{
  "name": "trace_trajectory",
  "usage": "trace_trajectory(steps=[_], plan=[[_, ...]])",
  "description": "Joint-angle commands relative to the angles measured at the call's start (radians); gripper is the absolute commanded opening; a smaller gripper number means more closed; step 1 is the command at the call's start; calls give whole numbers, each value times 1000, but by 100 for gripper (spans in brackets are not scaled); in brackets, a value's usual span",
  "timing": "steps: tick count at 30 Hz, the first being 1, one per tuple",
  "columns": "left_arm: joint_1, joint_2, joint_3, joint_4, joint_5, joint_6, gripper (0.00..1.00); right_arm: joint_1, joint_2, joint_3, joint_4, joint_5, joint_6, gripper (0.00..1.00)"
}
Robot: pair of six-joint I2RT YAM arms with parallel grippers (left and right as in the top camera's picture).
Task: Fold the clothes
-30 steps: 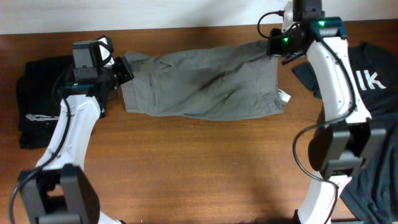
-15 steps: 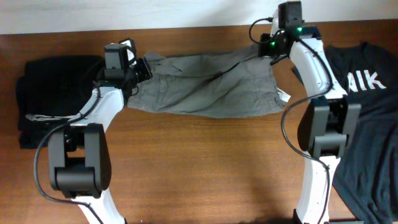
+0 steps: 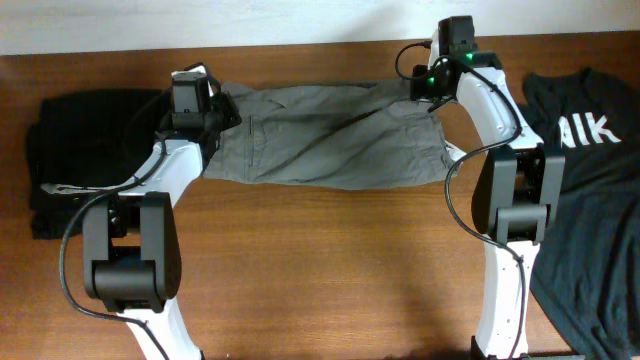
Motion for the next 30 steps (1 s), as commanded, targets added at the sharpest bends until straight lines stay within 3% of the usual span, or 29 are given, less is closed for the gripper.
trace_trajectory(steps=[1,9,11,12,13,14,15,17,19,21,22,24,25,27,28,30], plan=[[3,9,21,-14,-37,14,1,5,1,18,1,16,-2,9],[3,9,20,-107,-134,-76,1,5,1,18,2,16,-2,9],[3,9,20,-81,-133,-75,15,5,1,18,5,16,-2,11],[3,10,20,-60,-133,-75,32,5,1,18,8,16,-2,16],[3,10,20,-34,-132,-74,54,5,1,18,13,16,-2,27],[3,10,21,1,-127,-65,72,5,1,18,24,16,-2,53],[5,10,23,28,-121,-39,84,4,0,18,37,16,-2,85],[13,3,51,35,-98,29,85,1,-9,24,54,16,-3,98],[22,-10,92,-8,-71,42,85,-3,-28,43,49,15,-24,100],[26,-29,127,-60,-14,42,80,-4,-50,69,27,8,-28,100],[27,-41,144,-89,31,42,72,-4,-62,86,3,-2,-30,99],[22,-58,169,-136,131,42,38,-2,-83,121,-66,-29,-35,91],[17,-60,176,-153,172,42,29,-1,-91,135,-106,-44,-35,85],[0,-60,179,-182,217,42,12,-1,-101,158,-198,-87,-35,59],[-10,-57,178,-198,214,42,6,-1,-101,164,-234,-109,-35,36],[-33,-42,178,-223,187,43,1,-1,-100,163,-274,-160,-35,11]])
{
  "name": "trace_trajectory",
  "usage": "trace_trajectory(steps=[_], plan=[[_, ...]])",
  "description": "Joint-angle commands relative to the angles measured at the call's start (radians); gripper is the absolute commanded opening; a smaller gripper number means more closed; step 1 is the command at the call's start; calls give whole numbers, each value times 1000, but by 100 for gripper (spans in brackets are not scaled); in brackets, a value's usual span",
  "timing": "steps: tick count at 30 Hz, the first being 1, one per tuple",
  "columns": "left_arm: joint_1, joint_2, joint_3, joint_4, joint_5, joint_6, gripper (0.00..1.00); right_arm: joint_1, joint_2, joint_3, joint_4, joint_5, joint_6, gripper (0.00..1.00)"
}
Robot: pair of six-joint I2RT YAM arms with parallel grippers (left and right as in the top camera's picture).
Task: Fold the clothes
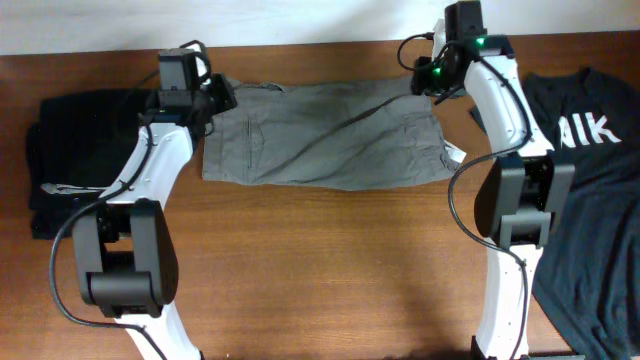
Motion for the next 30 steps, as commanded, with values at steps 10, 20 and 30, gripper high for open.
trace_trajectory(steps=[10,20,30], plan=[[-122,136,16,45,57,39,1,10,16,-81,136,-38,-3,5],[-110,232,16,171,-30,40,1,12,103,-83,217,-35,-15,9],[-113,273,16,331,-57,39,1,12,151,-89,179,44,-25,10]])
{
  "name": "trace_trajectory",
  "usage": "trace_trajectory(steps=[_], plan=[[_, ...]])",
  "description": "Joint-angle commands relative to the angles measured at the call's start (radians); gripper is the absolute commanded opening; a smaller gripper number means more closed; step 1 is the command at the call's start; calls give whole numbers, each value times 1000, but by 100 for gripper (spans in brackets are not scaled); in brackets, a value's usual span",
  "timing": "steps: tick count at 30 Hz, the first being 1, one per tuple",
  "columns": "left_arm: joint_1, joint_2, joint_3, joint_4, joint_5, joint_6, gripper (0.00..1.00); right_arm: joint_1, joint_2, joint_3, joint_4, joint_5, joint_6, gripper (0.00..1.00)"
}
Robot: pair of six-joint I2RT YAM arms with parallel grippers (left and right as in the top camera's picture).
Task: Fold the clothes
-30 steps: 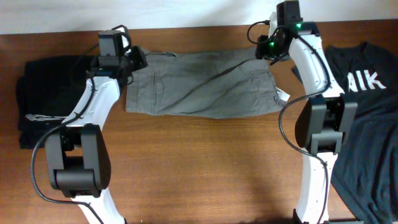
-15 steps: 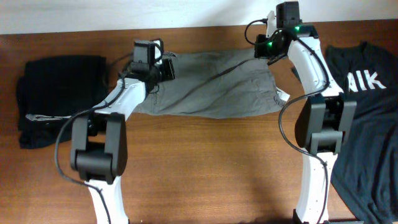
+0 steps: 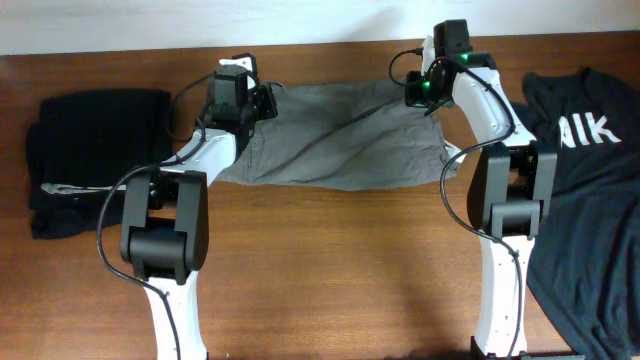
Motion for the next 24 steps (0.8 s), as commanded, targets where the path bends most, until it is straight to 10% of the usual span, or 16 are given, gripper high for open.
trace_trajectory(steps=[1,16,24], plan=[[3,43,12,3,-15,15,1,6,42,-17,-8,40,-15,11],[21,18,72,42,-25,58,0,6,3,48,-92,35,-15,23],[10,-188,135,-195,-25,57,0,6,-99,272,-444,-112,-18,23]])
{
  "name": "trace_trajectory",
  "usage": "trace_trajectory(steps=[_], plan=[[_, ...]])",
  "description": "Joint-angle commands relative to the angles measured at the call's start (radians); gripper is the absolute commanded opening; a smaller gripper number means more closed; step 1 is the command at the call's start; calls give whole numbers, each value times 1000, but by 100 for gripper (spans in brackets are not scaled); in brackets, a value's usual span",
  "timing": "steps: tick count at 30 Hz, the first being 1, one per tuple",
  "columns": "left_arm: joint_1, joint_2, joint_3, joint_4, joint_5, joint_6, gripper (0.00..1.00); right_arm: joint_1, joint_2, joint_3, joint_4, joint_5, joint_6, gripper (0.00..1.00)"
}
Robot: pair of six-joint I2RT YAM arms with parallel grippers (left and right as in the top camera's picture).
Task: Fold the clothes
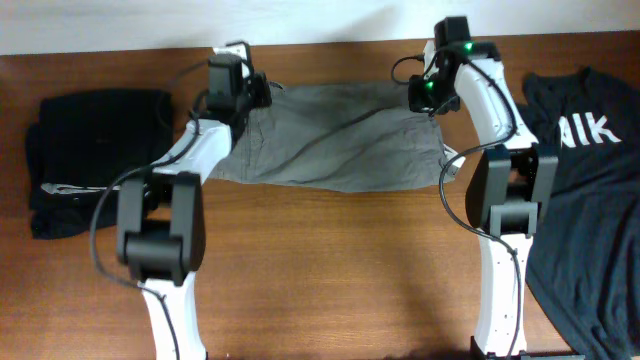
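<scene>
A grey pair of shorts (330, 140) lies spread and creased across the far middle of the wooden table (330, 270). My left gripper (256, 95) sits at the shorts' far left corner, where the cloth is drawn in towards it, and appears shut on that corner. At the far right corner my right gripper (424, 96) appears shut on the cloth as well. The wrists hide the fingertips of both. The shorts' near edge rests on the table.
A pile of black clothes (90, 160) lies at the left end of the table. At the right end a dark T-shirt with white letters (590, 180) hangs over the near edge. The table's far edge runs just behind both grippers.
My left gripper has moved slightly left and farther back, with the shorts' left corner still at it. The right gripper is almost where it was, a little farther back.
Both grippers were first at the shorts' far corners, with the cloth spread wide. Then both were farther back. Later the left gripper was well to the right, and the shorts' left corner had come inward with it. Now both are slightly farther back.
</scene>
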Motion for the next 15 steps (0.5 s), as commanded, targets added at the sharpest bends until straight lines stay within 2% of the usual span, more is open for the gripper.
trace_trajectory(steps=[1,2,3,6,9,15], plan=[[-5,-144,36,-127,12,19,0,6,-109,99,-133,-106,0,17],[-6,-162,36,-196,12,19,1,6,-112,111,-187,-105,0,8],[-8,-178,36,-272,13,19,0,6,-113,115,-235,-101,0,4],[-25,-189,36,-444,16,19,0,6,-109,99,-357,-92,0,4],[-56,-174,21,-541,23,19,0,7,-109,49,-424,-4,0,4],[-112,-116,13,-640,23,19,0,6,-109,-123,-388,39,0,4]])
